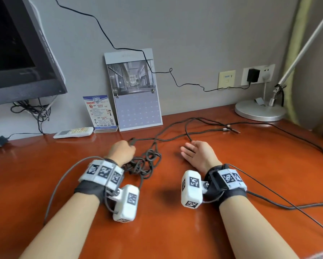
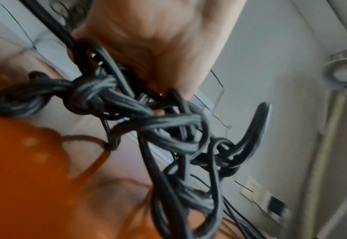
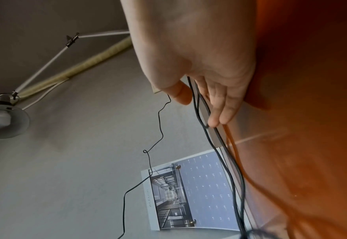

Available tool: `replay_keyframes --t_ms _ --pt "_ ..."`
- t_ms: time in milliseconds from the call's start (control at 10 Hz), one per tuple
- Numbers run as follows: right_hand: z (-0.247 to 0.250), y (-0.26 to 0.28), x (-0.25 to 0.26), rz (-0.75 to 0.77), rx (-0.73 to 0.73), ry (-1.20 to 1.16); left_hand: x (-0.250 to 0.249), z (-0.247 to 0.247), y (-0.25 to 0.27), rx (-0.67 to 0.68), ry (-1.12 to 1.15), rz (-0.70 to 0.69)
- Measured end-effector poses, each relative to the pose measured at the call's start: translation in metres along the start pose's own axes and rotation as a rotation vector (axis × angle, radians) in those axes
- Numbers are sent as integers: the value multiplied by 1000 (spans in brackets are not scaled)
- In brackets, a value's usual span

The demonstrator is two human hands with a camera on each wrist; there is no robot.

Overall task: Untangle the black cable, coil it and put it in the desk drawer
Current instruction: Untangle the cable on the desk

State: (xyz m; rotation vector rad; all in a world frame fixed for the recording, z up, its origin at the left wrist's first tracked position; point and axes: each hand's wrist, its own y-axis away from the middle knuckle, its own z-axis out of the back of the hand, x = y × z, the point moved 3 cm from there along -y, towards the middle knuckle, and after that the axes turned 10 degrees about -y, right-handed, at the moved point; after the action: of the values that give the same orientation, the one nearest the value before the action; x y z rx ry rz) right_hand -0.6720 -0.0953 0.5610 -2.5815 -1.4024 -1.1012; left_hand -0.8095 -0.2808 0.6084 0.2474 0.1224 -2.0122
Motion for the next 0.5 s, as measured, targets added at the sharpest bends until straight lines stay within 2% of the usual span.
replay_keyframes --t_ms 100,200,300,400,500 --pt "0 0 2 50 -37 52 41 12 -2 -26 -36 116" --pt "3 0 0 75 -82 -12 90 25 -1 -58 -52 279" --pt "10 -10 -1 13 -27 3 123 32 2 -98 -35 422" --pt "10 -7 0 84 18 79 130 35 7 -113 -36 457" --pt "2 -1 2 137 65 244 119 33 13 -98 -64 426"
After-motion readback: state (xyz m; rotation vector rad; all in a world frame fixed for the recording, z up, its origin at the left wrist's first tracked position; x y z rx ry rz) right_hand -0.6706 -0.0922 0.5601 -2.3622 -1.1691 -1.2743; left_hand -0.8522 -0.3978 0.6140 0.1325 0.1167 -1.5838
